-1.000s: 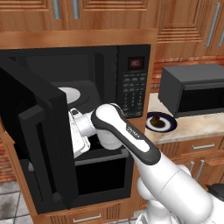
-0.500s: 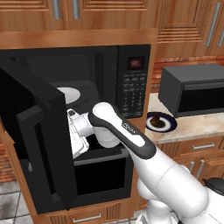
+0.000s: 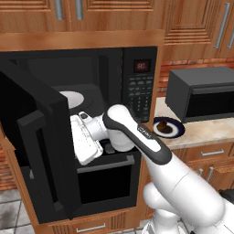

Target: Pick the sweet potato from the counter and place it in the microwave. Then turn on the microwave.

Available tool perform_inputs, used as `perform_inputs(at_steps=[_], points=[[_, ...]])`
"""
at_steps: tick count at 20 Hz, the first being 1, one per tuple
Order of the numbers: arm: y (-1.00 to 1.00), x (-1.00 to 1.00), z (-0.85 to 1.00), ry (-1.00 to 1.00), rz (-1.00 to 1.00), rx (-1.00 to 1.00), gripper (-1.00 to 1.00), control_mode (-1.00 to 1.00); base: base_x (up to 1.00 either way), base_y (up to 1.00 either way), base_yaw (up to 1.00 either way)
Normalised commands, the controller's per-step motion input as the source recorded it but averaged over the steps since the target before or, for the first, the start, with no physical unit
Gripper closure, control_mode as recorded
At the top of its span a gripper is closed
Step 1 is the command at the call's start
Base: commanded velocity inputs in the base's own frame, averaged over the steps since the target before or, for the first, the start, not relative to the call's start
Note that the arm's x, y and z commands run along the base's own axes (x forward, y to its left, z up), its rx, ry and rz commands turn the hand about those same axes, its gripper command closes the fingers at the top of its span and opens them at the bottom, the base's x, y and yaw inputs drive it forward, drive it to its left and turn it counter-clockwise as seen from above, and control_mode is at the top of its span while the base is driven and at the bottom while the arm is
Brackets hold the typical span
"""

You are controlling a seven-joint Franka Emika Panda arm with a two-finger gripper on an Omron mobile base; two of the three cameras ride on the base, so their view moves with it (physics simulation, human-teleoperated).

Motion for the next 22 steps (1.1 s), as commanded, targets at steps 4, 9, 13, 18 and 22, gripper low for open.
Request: perform_inputs(at_steps=[4, 9, 13, 18, 22], points=[[-0.59, 0.0, 0.0, 0.0, 0.0, 0.06, -1.0, -1.0, 0.0, 0.0, 0.0], [-0.6, 0.02, 0.0, 0.0, 0.0, 0.06, -1.0, -1.0, 0.0, 0.0, 0.0], [-0.56, 0.03, 0.0, 0.0, 0.0, 0.05, -1.0, -1.0, 0.0, 0.0, 0.0], [-0.49, 0.03, 0.0, 0.02, -0.03, 0.02, -1.0, -1.0, 0.0, 0.0, 0.0], [-0.48, 0.02, 0.0, 0.0, -0.01, 0.03, -1.0, -1.0, 0.0, 0.0, 0.0]])
